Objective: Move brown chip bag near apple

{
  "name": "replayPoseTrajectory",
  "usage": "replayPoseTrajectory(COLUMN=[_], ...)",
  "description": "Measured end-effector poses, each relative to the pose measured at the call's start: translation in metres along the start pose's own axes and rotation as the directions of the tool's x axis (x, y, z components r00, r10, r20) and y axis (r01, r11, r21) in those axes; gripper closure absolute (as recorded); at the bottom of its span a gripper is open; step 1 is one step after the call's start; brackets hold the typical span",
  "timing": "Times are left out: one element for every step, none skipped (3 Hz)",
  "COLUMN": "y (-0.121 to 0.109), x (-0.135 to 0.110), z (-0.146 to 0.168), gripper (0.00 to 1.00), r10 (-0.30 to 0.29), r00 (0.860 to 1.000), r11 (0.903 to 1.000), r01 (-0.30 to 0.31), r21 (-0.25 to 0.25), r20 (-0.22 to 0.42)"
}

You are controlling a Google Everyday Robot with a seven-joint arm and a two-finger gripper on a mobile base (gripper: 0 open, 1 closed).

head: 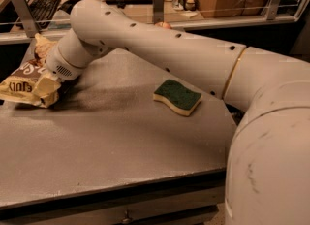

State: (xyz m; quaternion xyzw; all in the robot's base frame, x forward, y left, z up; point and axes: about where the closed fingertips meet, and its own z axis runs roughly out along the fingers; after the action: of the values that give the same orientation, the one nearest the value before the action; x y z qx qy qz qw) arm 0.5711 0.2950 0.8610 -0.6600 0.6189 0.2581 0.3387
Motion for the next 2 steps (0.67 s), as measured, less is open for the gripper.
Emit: replayPoseTrajectory(y=[-0.0001, -0.0001], x=[-0.0008, -0.0009], z=[-0.0006, -0.0007], gripper=[0.77, 0.54], r10=[0.0, 0.0], r00=[1.0, 1.0], r11=[1.0, 1.0], r01=[0.0, 0.0], r21=[0.0, 0.0], r20=[0.0, 0.0])
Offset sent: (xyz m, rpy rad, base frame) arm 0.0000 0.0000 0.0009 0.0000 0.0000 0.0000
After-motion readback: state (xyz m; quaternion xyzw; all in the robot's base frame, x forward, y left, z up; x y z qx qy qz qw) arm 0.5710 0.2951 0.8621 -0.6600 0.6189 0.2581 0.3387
